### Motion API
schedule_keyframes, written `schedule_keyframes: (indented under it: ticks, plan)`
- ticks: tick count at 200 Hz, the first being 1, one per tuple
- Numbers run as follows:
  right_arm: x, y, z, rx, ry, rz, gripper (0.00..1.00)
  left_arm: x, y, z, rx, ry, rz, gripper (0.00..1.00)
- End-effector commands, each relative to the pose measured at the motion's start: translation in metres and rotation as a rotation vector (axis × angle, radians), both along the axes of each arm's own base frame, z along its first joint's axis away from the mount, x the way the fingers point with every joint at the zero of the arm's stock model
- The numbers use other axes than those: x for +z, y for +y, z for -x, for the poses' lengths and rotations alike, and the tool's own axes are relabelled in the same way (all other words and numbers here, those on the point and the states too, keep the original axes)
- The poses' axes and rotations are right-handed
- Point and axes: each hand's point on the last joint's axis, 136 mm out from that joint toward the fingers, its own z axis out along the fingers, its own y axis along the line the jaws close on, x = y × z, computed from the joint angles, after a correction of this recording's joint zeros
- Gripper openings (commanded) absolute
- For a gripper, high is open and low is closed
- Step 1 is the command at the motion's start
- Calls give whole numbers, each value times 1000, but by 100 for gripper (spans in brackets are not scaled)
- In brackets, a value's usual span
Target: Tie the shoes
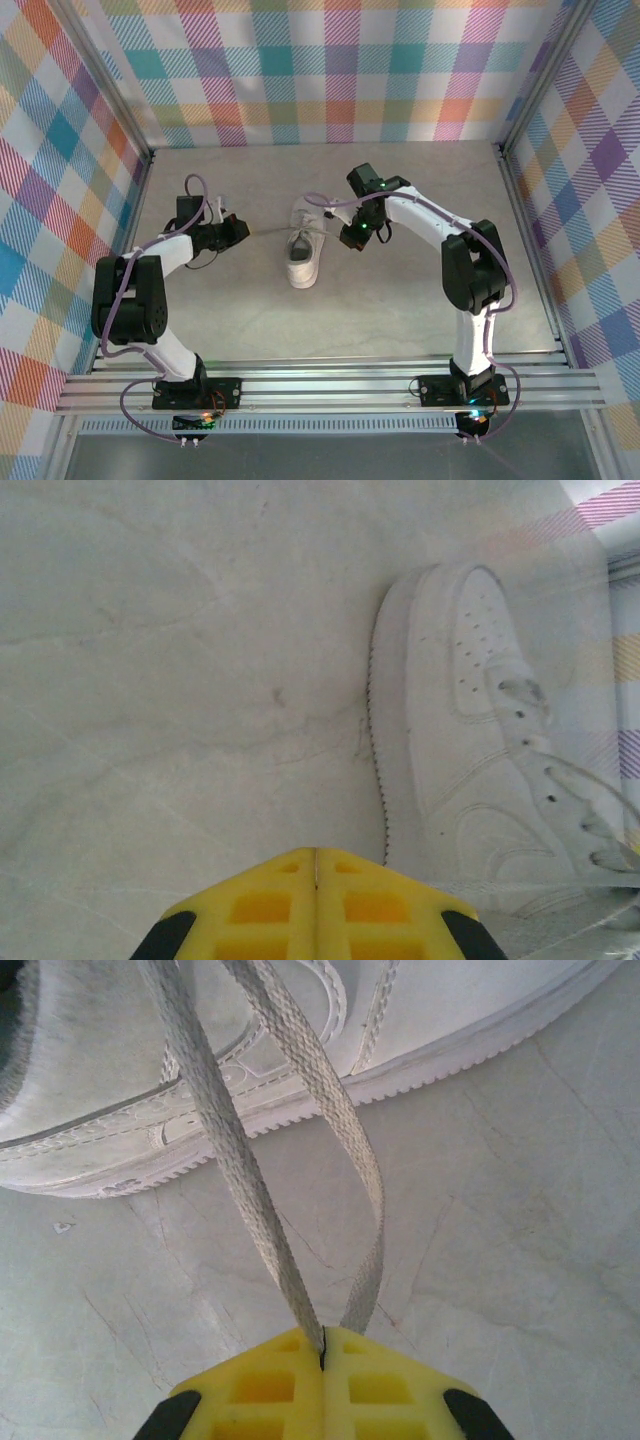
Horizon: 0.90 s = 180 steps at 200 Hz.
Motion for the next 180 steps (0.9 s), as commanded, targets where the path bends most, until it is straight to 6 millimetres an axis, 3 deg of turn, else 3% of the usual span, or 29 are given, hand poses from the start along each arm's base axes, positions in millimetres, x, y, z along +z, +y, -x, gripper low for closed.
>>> schedule_keyframes:
  ticks: [1,61,87,89,99,108,120,133,152,180]
  plan:
    - [-7,-10,10,-34,92,9,0,-12,14,-3,46,17,-16,0]
    - [-19,-17,27,-68,193,-25,0,-22,17,2,61,36,-32,0]
    - [-16,-9,29,-72,219,-72,0,-5,5,-1,20,-12,19,0]
    - [-14,-8,28,-71,215,-79,0,-2,4,-1,16,-21,21,5]
    - [-4,-4,25,-70,190,-114,17,16,-1,-4,-2,-68,28,26]
    - [6,-1,22,-70,165,-140,40,30,-1,-6,-1,-96,21,40]
    - [18,-2,16,-80,131,-158,50,51,1,-9,6,-133,6,49]
    - [31,-7,9,-106,95,-171,57,71,4,-10,8,-170,-17,52]
    - [47,-16,1,-153,60,-200,59,90,8,-11,9,-195,-31,52]
    - [58,-18,-5,-190,33,-223,58,97,5,-10,-10,-196,-17,49]
